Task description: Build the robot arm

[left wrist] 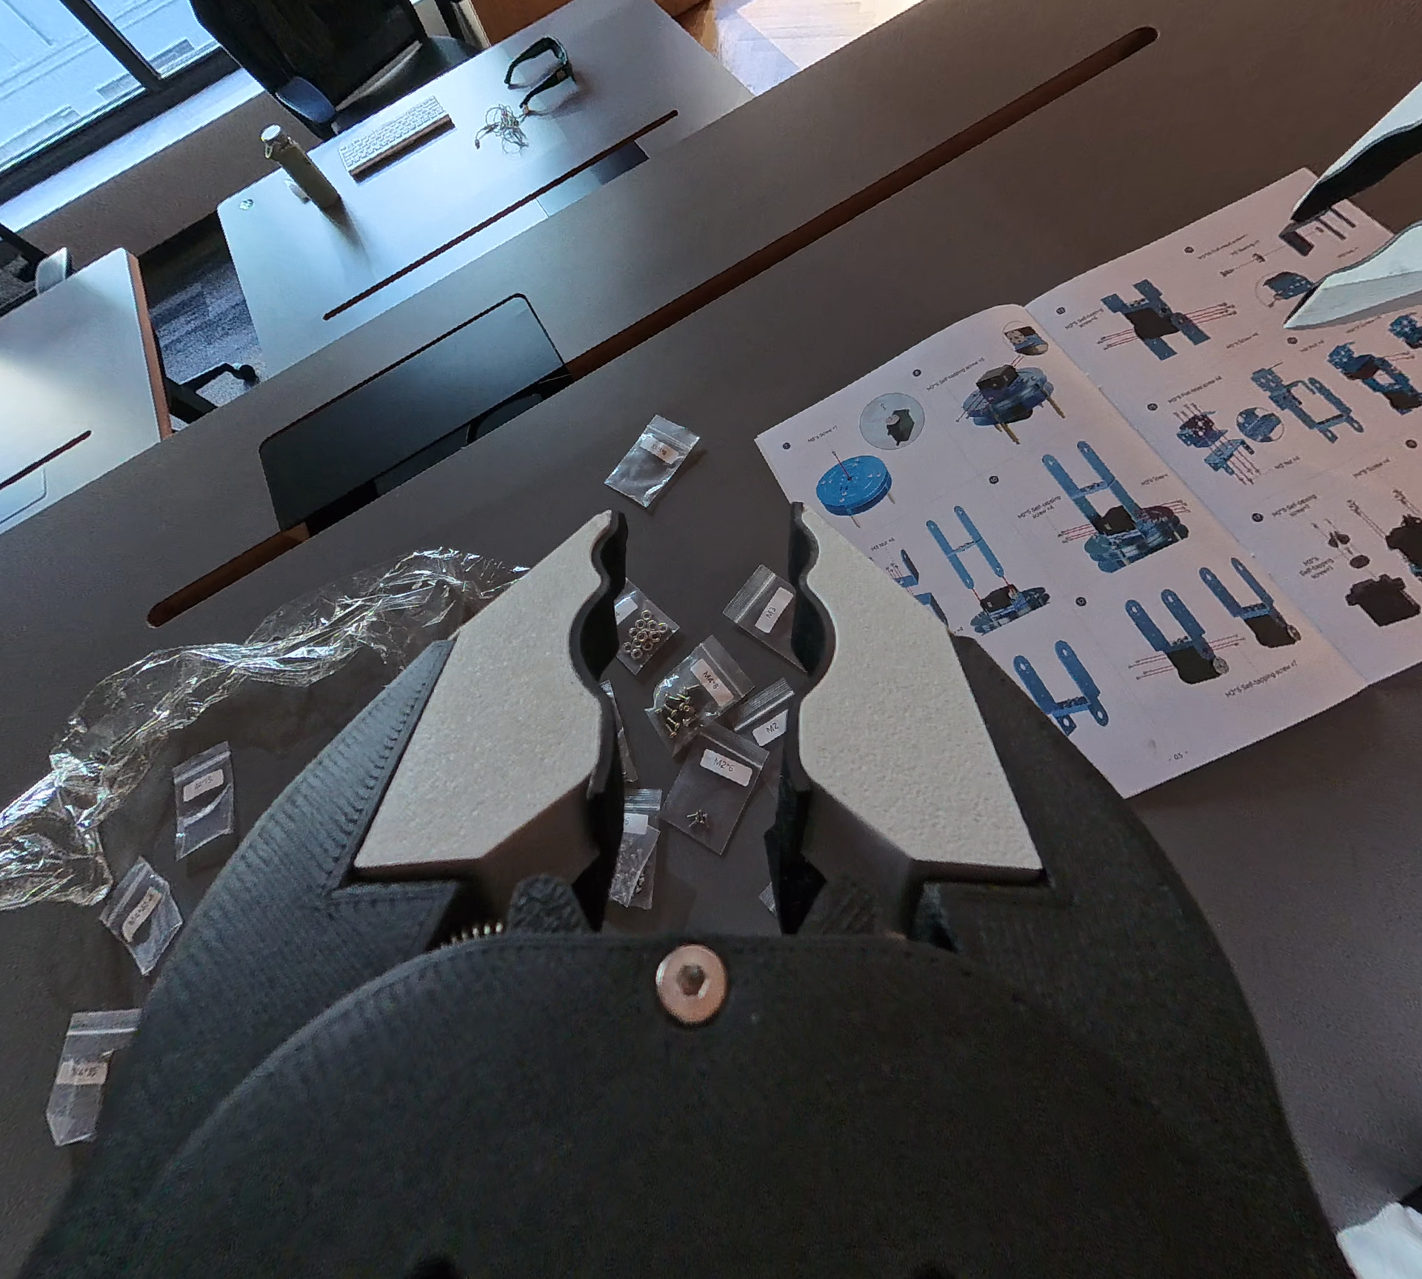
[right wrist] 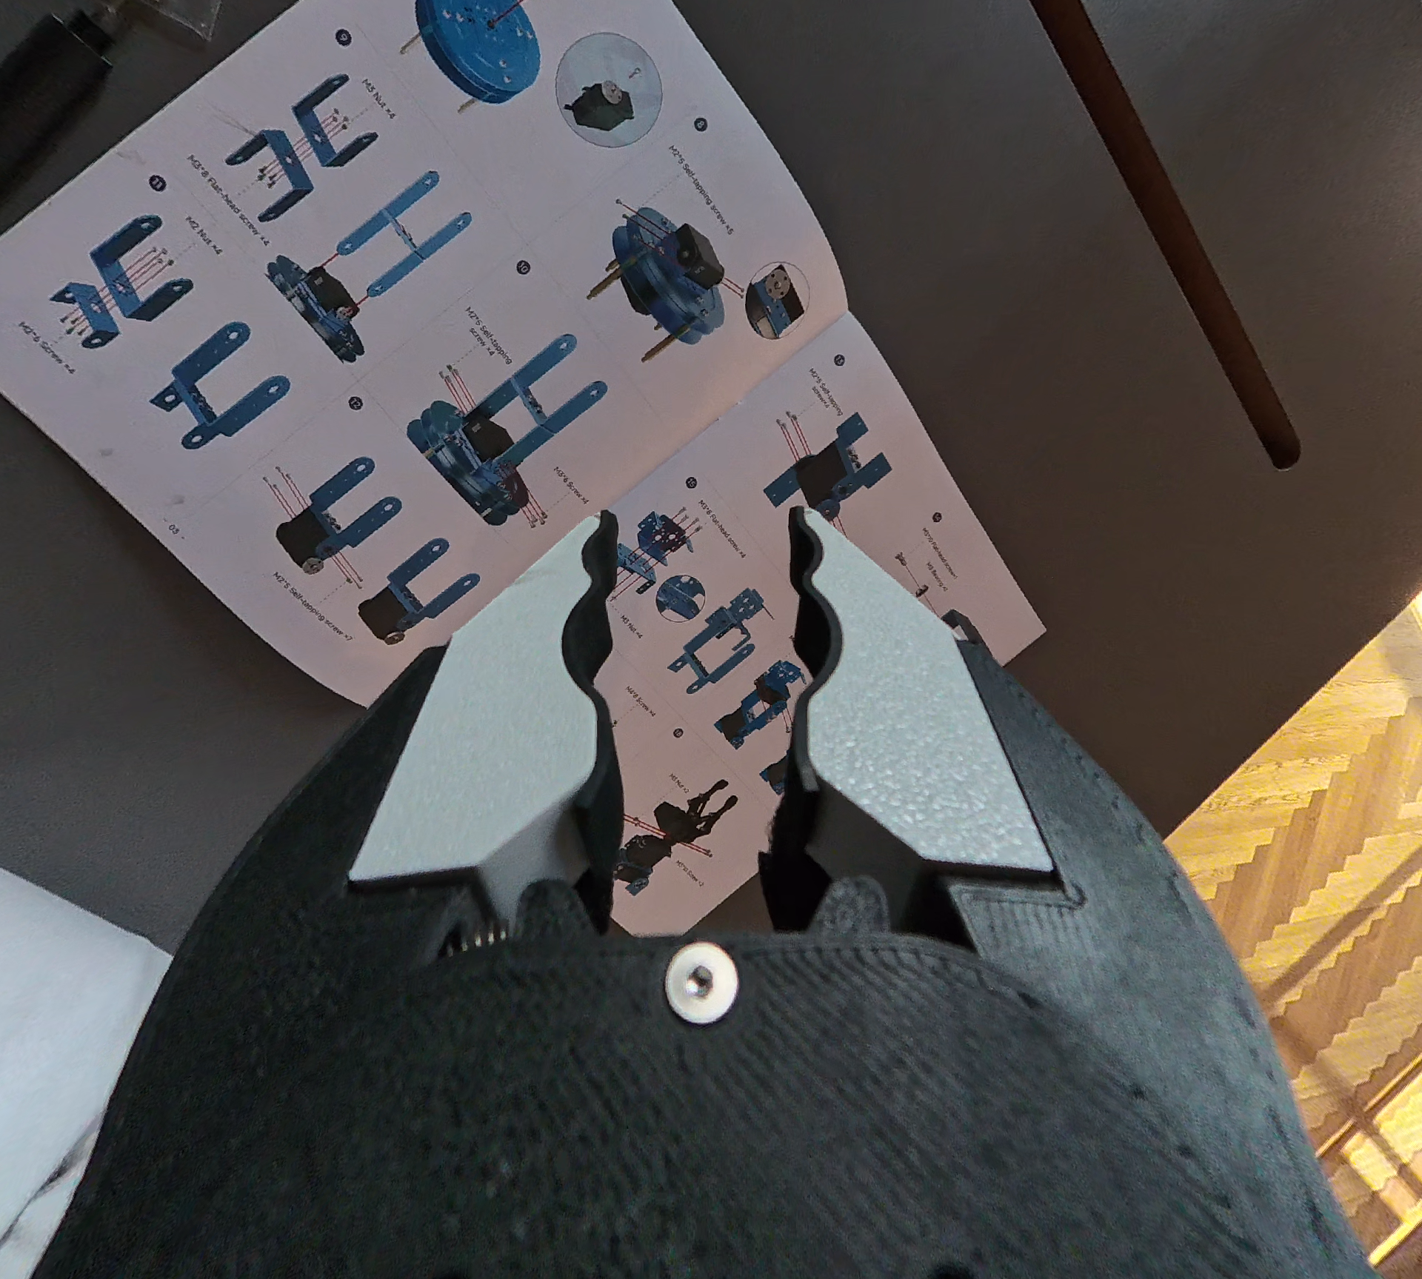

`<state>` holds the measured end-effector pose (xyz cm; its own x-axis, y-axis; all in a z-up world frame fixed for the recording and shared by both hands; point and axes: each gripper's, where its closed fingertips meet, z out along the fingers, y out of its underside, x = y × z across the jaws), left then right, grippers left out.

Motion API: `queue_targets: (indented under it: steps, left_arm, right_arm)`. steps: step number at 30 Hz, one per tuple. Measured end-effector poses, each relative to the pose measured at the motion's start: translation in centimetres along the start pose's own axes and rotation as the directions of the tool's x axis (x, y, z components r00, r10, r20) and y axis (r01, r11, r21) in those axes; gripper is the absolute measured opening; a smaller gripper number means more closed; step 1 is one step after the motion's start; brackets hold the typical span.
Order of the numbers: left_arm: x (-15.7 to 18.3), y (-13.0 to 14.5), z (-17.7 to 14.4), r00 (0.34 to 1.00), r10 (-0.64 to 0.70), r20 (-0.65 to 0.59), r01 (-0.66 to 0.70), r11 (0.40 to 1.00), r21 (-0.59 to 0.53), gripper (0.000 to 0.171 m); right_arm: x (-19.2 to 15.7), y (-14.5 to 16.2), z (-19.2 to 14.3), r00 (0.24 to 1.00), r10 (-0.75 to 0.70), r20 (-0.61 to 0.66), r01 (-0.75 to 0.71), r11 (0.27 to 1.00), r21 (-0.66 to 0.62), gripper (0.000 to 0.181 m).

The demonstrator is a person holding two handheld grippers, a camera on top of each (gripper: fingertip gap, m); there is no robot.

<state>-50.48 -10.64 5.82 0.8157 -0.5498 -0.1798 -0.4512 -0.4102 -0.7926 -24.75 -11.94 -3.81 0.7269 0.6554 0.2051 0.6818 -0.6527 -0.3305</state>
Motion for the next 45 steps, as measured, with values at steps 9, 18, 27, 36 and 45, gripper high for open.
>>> queue_targets:
  steps: [9,18,27,36,45]
  left_arm:
    - [-0.13,-0.11,-0.14,1.000,-0.004,0.007,0.004,1.000,0.006,0.041]
    - [-0.05,-0.16,-0.21,1.000,-0.002,0.005,0.002,1.000,0.010,0.041]
    - [-0.23,-0.25,-0.37,1.000,-0.008,0.008,0.008,1.000,0.018,0.041]
    - [0.02,-0.23,-0.20,1.000,-0.002,0.002,0.002,1.000,0.014,0.040]
    - [0.22,-0.11,0.20,1.000,0.001,-0.008,-0.001,1.000,0.003,0.039]
  right_arm:
    - [0.06,-0.09,-0.09,1.000,0.003,0.002,-0.003,1.000,0.008,0.045]
    - [-0.19,-0.19,0.01,1.000,-0.007,0.003,0.007,1.000,0.003,0.045]
    - [-0.10,-0.13,0.02,1.000,-0.006,0.003,0.006,1.000,-0.001,0.045]
    - [0.05,-0.06,-0.12,1.000,-0.012,-0.005,0.012,1.000,0.001,0.044]
    - [-0.11,0.02,0.15,1.000,-0.028,0.004,0.028,1.000,-0.013,0.040]
